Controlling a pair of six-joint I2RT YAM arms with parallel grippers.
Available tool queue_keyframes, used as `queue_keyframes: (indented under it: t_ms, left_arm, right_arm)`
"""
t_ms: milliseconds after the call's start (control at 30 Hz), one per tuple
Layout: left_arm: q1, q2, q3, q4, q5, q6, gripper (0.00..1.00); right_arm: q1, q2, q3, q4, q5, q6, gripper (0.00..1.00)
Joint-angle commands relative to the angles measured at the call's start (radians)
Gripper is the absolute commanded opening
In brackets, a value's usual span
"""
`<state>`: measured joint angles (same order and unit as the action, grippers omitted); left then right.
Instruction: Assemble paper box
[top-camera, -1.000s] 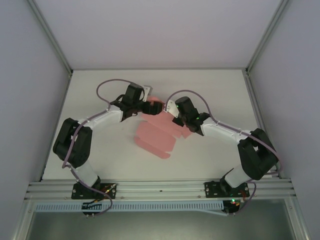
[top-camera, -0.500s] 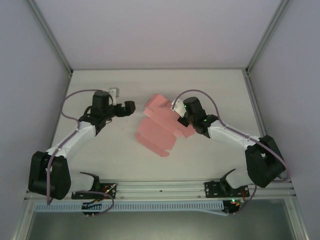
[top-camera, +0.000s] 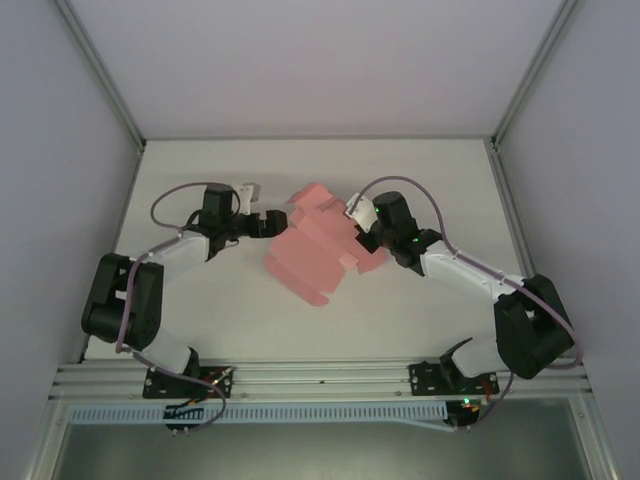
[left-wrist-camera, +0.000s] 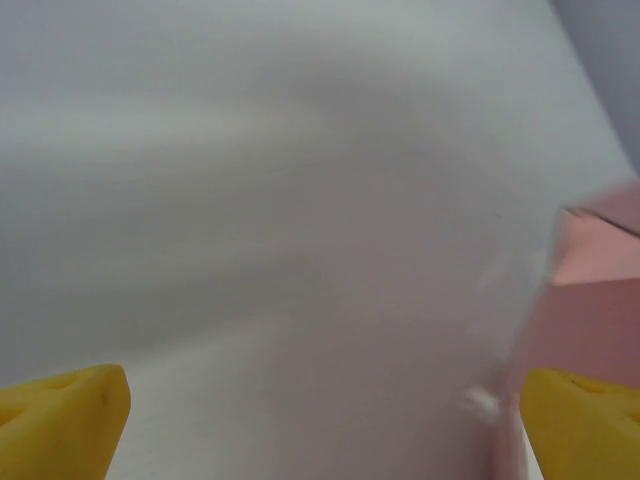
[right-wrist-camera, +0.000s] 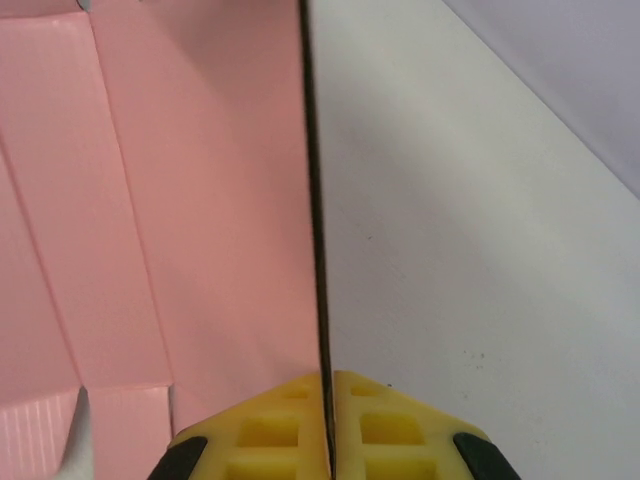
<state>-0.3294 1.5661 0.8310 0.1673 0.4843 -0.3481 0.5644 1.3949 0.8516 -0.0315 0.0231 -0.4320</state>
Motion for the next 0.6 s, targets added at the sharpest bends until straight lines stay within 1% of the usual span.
queue_keyframes:
  t_ms: [0,67,133,233,333,400,467,567]
  left_arm:
    - [-0.050,0.000,0.016,0.075,0.118,0.089,1.00]
    - [-0.077,-0.001,0.010,0.075,0.114,0.109,1.00]
    - [-0.099,0.009,0.012,0.071,0.084,0.113,1.00]
    - [-0.121,0.054,0.054,0.032,0.009,0.103,1.00]
    - [-0.148,0.090,0.097,0.002,-0.064,0.102,1.00]
    - [-0.167,0.089,0.106,-0.004,-0.103,0.104,1.00]
    - [-0.175,0.071,0.100,-0.009,-0.119,0.102,1.00]
    - [-0.174,0.012,0.064,-0.022,-0.127,0.104,1.00]
  right_arm:
    - [-0.009,-0.017,0.011,0.011,-0.025,0.051,0.00]
    - [-0.011,-0.015,0.009,0.013,-0.031,0.063,0.00]
    - [-0.013,-0.012,0.009,0.015,-0.047,0.072,0.00]
    - [-0.013,-0.012,0.007,0.014,-0.121,0.062,0.00]
    - [-0.011,-0.008,0.001,0.016,-0.143,0.043,0.00]
    - [-0.009,0.000,0.002,0.014,-0.126,0.036,0.00]
    - [-0.009,0.005,0.010,0.003,-0.099,0.025,0.00]
    - [0.001,0.013,0.023,-0.004,0.003,-0.006,0.00]
